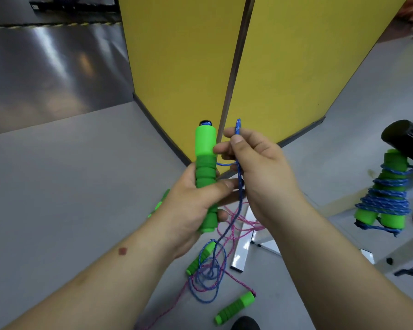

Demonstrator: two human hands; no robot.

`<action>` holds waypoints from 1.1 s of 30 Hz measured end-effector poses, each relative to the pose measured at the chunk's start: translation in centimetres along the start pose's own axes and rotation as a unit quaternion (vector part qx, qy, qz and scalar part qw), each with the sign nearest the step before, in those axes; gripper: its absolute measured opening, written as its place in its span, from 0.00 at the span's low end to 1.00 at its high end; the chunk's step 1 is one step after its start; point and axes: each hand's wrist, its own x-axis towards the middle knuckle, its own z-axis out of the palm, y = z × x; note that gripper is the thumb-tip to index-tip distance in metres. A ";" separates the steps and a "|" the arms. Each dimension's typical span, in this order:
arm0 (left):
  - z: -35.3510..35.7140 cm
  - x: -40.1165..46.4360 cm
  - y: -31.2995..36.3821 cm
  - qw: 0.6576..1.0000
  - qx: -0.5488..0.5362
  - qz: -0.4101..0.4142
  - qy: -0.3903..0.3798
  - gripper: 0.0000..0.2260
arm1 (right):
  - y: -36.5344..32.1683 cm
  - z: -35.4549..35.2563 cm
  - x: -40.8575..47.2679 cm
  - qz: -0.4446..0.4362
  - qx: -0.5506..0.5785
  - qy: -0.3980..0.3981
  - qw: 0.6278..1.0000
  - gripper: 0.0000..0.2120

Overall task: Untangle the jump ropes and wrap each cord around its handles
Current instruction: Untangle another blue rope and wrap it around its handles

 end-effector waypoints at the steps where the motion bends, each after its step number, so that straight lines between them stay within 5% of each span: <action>1: 0.3 -0.2 -0.1 1.000 -0.010 0.000 -0.003 0.15 | 0.0 -0.2 0.0 0.001 -0.014 0.018 1.000 0.08; 6: 0.2 0.1 2.1 0.996 -0.081 0.024 0.032 0.13 | 0.7 -0.1 -0.8 0.145 0.070 -0.039 0.986 0.11; 9: -1.0 0.7 3.3 0.988 -0.072 0.073 0.118 0.12 | -0.3 -1.0 -2.0 0.234 -0.058 -0.161 0.957 0.10; 12: -1.6 0.9 3.7 0.982 -0.036 0.101 0.158 0.10 | -1.8 -1.4 -2.2 0.197 -0.127 -0.172 0.957 0.09; 18: 0.2 -0.9 1.5 0.997 0.039 0.061 0.001 0.13 | -1.8 -0.5 -1.2 0.044 0.033 0.022 0.998 0.06; 21: 0.4 -1.1 1.3 0.996 0.055 0.065 0.015 0.12 | -0.5 -0.1 -0.7 0.047 0.038 0.056 0.997 0.04; 25: -0.3 -0.6 2.8 0.996 -0.031 0.058 0.066 0.12 | 0.2 0.1 -0.8 0.160 0.066 -0.058 0.983 0.10; 28: -1.5 0.1 3.8 0.989 -0.040 0.084 0.117 0.11 | 0.2 -0.1 -1.4 0.243 -0.061 -0.198 0.948 0.14; 30: -2.1 0.4 4.2 0.984 -0.029 0.099 0.143 0.11 | 0.5 -0.1 -1.6 0.219 -0.129 -0.232 0.939 0.10; 33: -2.2 0.4 4.1 0.984 -0.018 0.097 0.146 0.10 | 0.5 0.3 -1.4 0.130 -0.105 -0.175 0.970 0.06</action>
